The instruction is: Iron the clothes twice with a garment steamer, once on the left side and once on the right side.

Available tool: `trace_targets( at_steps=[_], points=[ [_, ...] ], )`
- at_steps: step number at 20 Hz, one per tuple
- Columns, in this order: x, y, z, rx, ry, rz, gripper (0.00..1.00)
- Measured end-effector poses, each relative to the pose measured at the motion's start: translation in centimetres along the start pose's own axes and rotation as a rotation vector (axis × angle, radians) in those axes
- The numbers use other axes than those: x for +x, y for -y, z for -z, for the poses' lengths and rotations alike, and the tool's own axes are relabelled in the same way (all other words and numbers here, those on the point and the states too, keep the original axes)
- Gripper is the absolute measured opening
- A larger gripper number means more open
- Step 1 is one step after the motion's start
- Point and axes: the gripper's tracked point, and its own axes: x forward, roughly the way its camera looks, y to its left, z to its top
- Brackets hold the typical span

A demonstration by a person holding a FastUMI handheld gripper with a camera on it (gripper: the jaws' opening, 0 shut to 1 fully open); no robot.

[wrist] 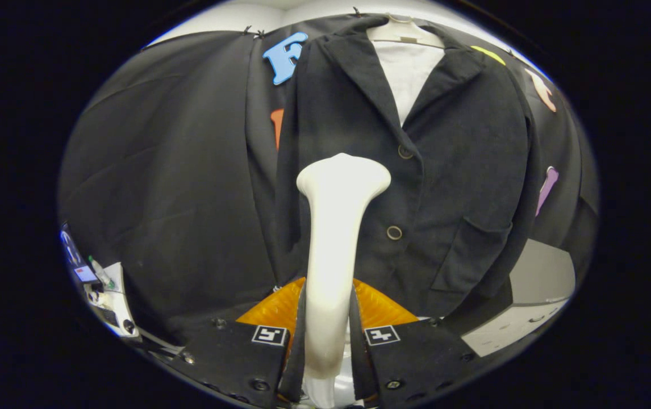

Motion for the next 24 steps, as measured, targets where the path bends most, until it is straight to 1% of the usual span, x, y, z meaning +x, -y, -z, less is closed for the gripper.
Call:
trace_targets(
  at_steps=[6,11,16,24],
  points=[
    [1.9,0.1,3.4,-0.003,-0.067,0.001,0.37],
    [4.5,-0.1,4.4,0.002,-0.127,0.006,0.37],
    [6.5,0.1,6.8,0.004,-0.165,0.014,0.36],
    [7.3,0.5,7.5,0.013,-0.181,0.019,0.36]
  ],
)
